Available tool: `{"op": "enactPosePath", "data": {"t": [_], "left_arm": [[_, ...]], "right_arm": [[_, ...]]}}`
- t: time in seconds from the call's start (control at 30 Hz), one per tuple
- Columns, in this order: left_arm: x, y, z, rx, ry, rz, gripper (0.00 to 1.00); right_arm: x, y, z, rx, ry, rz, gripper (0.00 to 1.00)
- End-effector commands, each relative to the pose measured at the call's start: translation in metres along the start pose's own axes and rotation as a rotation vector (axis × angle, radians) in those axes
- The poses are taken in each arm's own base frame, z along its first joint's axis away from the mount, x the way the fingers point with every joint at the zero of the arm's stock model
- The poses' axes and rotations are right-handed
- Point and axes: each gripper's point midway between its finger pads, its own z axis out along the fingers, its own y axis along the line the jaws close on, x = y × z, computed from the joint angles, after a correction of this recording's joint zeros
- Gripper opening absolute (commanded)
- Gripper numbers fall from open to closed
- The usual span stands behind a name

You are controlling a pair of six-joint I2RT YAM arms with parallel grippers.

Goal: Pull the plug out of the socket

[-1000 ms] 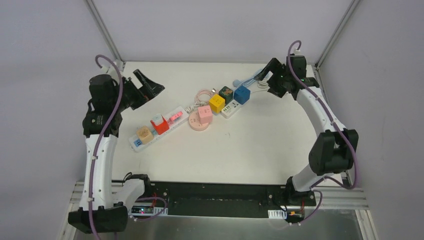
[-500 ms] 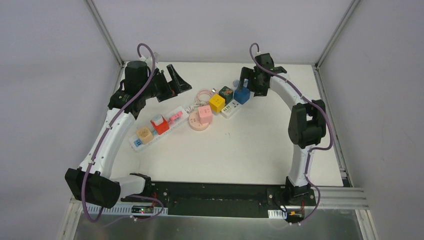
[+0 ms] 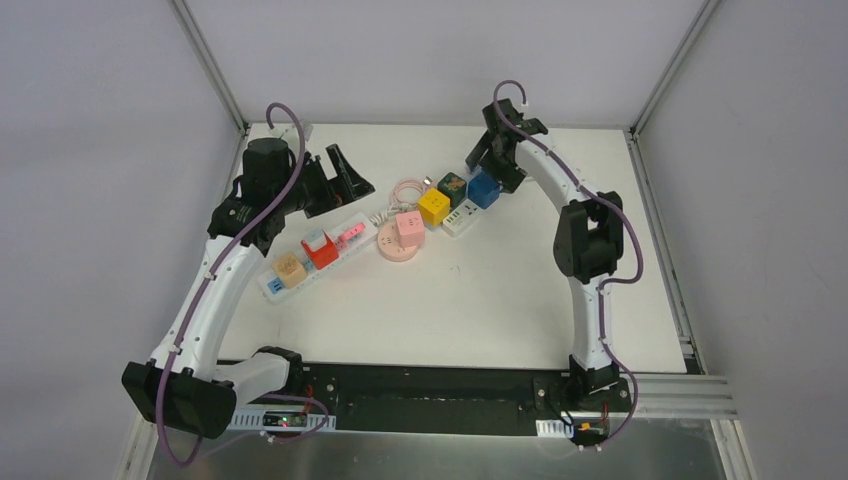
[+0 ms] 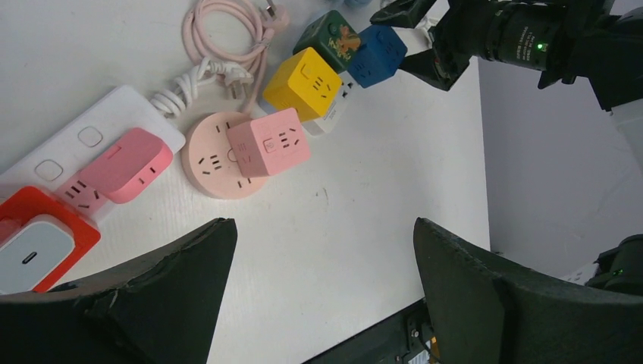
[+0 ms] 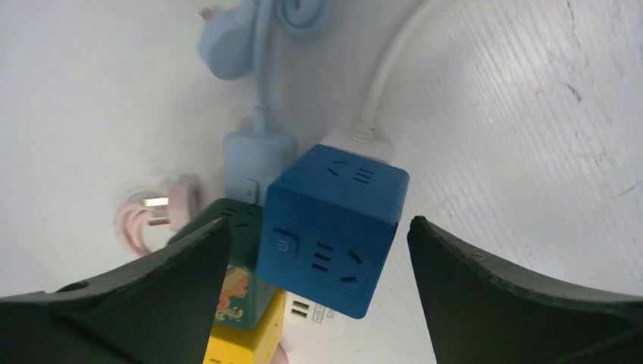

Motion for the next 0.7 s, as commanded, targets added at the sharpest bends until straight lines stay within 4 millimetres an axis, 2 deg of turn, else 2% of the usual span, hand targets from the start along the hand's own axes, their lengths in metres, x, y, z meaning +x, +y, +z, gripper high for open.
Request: {"op": "enactPosePath", "data": {"t": [0.0, 0.13, 0.23, 0.4, 0.47, 0.6, 0.67], "left_arm": [[0.009, 0.006, -0.006, -0.016, 0.002, 0.047, 0.9], [0.012, 0.005, -0.012, -0.004, 0.011, 0.088, 0.9], [0.014, 0.007, -0.016, -0.015, 0.027, 0.12, 0.9], [0.022, 0.009, -0.019, -0.017, 0.067, 0.146, 0.9], [0.024, 0.007, -0.019, -0.007, 0.077, 0.149, 0.9], [0.036, -0.002, -0.013, 0.053, 0.122, 0.142, 0.9], [0.047, -0.008, -0.005, 0.085, 0.163, 0.125, 0.9]], "right_arm": [[0.018, -0.017, 0.001, 0.143, -0.005, 0.03, 0.88], [0.027, -0.018, 0.006, 0.163, 0.009, 0.038, 0.84], [0.026, -0.022, 0.006, 0.195, -0.021, 0.046, 0.77], [0.019, -0.027, -0.004, 0.198, -0.055, 0.026, 0.59], [0.023, -0.031, -0.011, 0.192, -0.04, 0.0, 0.56], [0.048, -0.037, -0.028, 0.109, 0.071, -0.11, 0.56], [0.068, -0.05, -0.034, 0.098, 0.149, -0.166, 0.58]]}}
